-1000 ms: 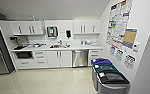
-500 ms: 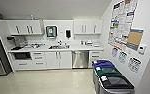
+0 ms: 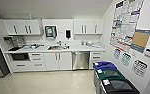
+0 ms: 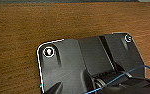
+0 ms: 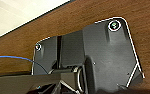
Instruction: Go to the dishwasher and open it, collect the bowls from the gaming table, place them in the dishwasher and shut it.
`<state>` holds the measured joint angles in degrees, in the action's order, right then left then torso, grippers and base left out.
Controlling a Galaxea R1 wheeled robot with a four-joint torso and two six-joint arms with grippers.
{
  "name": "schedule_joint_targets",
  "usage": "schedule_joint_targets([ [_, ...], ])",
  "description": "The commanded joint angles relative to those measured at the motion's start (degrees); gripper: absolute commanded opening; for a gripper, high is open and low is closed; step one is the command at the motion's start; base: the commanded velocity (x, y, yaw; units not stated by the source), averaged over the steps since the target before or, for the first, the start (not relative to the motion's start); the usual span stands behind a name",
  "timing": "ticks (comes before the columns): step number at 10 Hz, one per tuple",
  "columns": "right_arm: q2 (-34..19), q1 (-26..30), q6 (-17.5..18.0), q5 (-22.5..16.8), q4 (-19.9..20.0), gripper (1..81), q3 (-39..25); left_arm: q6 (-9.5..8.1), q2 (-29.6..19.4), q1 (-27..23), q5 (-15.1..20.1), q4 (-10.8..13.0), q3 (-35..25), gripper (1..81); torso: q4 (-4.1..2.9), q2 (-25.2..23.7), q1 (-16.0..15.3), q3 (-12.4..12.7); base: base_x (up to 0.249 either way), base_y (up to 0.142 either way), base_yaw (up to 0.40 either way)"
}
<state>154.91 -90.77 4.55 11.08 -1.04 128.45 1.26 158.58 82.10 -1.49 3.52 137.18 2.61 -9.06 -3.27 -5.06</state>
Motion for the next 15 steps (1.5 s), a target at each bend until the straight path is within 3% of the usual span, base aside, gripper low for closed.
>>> schedule_joint_targets([
  [1,-1.33,2.65,-0.15,-2.47,0.16,81.1,-1.02,-0.03,-1.24,-3.39,2.11,-0.45,-0.42,81.1,0.00,0.00,0.00,0.00,0.192,0.000,0.000],
  [15,-1.68,2.83,-0.06,-2.47,0.25,81.1,-0.76,-0.03,-1.68,-3.39,1.75,-0.45,-0.42,81.1,0.00,0.02,-0.06,0.00,0.177,0.000,0.000],
])
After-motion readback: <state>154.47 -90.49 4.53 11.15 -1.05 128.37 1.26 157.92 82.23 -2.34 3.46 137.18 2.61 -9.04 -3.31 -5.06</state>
